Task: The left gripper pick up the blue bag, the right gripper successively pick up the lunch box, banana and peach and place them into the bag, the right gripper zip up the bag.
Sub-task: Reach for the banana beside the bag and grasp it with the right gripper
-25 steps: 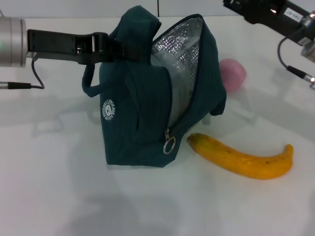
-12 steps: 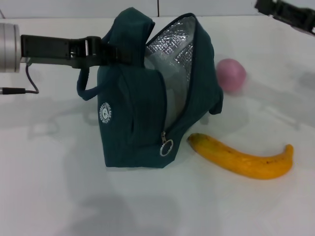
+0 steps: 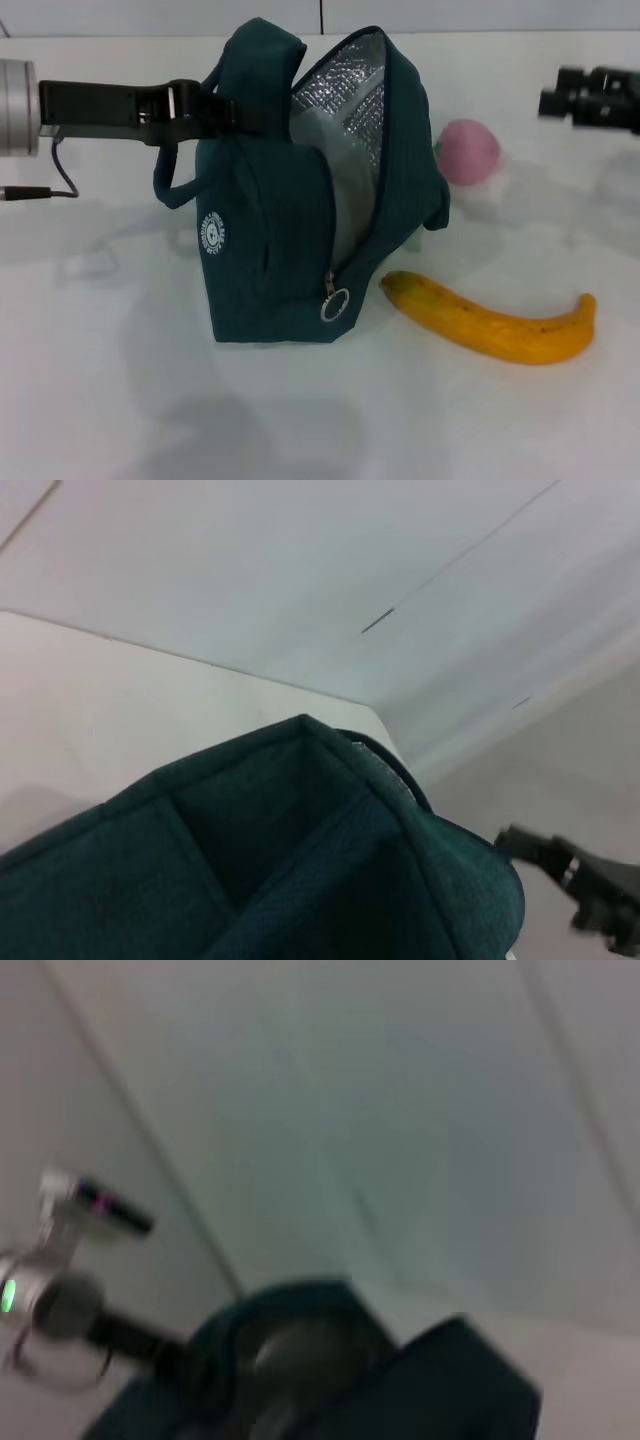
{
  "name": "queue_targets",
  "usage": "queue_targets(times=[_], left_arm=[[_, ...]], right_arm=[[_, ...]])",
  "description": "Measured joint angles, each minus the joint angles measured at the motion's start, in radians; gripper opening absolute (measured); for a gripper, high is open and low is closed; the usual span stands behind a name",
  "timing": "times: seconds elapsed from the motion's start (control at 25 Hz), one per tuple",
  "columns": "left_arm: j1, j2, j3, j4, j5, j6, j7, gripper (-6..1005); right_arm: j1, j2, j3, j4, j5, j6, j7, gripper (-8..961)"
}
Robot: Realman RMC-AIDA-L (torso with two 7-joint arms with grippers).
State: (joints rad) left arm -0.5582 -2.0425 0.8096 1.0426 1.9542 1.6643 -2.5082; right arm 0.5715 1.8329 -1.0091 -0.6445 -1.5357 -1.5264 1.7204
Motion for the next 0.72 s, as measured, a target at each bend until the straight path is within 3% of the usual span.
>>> queue_targets(times=[0.16, 0.36, 0.52, 0.72], left_arm=[[-0.002, -0.003, -0.016, -0.001, 0.0, -0.002, 0.011, 49], [-0.001, -0.002, -0.018, -0.023, 0.0, -0.007, 0.015, 49], [0.002, -0.002, -0.018, -0.026, 0.0, -0.011, 0.022, 48], [0.003, -0.008, -0.02, -0.026, 0.0, -0.013, 0.025, 49]], right_arm=[[0.05, -0.005, 0.0, -0.106, -0.203, -0.037, 0.091, 857], [0.121, 0.013, -0.004, -0.252, -0.45, -0.102, 0.212, 856], [0.192, 0.055, -0.052, -0.4, -0.705, -0.155, 0.367, 854], [0.28, 0.114, -0.124, -0.476, -0.891, -0.251, 0.462, 855]])
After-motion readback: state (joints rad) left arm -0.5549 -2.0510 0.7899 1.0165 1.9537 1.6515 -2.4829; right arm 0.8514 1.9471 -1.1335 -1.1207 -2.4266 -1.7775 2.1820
